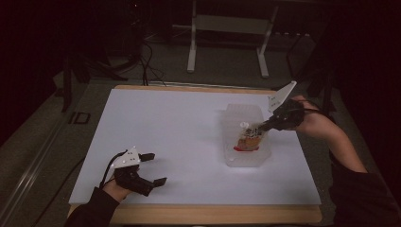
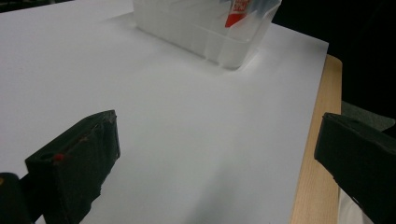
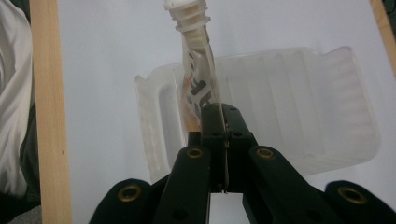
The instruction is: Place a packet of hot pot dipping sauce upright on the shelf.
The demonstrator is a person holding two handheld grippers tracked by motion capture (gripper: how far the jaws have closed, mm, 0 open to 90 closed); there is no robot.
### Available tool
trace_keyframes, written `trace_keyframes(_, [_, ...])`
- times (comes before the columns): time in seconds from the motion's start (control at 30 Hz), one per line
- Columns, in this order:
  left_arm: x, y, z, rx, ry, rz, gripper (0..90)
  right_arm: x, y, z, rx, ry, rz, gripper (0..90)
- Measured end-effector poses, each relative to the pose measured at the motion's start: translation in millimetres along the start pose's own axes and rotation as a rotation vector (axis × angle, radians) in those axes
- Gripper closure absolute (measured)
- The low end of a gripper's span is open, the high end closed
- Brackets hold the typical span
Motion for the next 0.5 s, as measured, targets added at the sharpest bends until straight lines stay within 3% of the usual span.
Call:
trace_keyframes(0.3, [2.4, -1.1, 1.1, 0.001, 0.004, 0.005, 0.6, 6.7, -25.1, -2.0, -0.037, -0.015, -0.012, 89.9])
trace_keyframes(0.5, [6.2, -4.7, -1.5, 0.026, 0.003, 0.023, 0.6, 10.6, -44.5, -1.0, -0.065, -0.017, -0.005, 88.8])
Point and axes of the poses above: each handheld gripper's, and its own axes: y roughly backward along the jaws, x roughly out of its underside, z roughly to its left, the point moved 6 cm from there along -y, roughly forward along the jaws, and after that the axes turned 6 degrees about -x, right-handed, at the moved point
